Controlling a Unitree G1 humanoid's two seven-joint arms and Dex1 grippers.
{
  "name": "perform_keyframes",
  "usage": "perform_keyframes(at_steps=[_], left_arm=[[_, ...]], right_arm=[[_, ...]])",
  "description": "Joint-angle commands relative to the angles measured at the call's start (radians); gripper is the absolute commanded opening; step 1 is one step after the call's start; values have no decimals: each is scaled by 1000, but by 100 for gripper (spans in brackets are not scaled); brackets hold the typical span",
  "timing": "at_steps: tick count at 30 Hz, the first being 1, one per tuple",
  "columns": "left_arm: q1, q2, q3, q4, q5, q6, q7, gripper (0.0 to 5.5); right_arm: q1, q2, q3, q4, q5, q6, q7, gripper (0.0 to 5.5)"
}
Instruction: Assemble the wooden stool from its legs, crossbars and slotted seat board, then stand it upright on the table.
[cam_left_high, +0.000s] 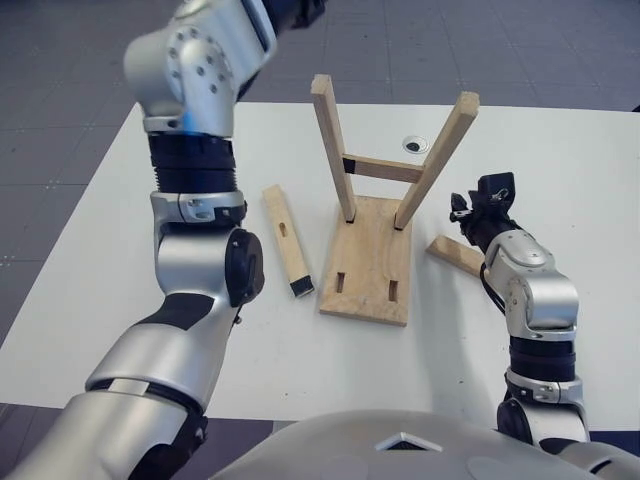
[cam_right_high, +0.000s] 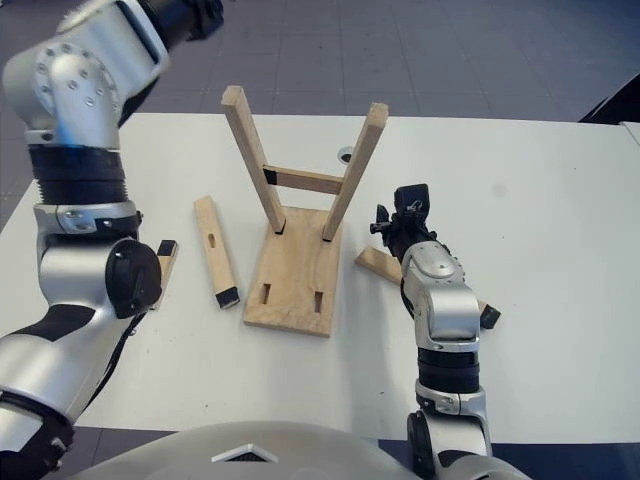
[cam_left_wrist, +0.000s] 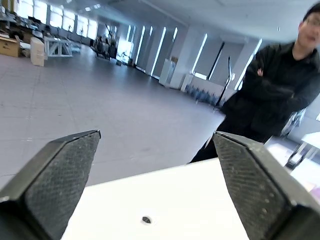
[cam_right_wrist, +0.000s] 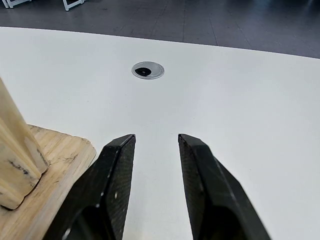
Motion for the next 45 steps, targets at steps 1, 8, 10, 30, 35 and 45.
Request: perform_keyframes(at_steps=[1,8,10,30,35,45], left_arm=[[73,3,-71,-64,38,30,-16,418],[77,2,-59,-84,48,-22,-18,418],[12,20,-50,-67,59,-68,-20,418],[225,-9,-182,85,146,-2,-95,418],[153,18,-157,-52,160,-40,-63,418],[234,122,29,-367,63,-33,-54,418]], right_arm=[[8,-26,29,-12,-15,12,15,159],[8,-34,36,-18,-15,9,28,159],[12,-35,35,-21,-14,10,30,159],[74,-43,11,-43,-9,21,31,159],[60,-38,22,-31,-8,19,37,159],[57,-67,31,-59,31,70,111,159]])
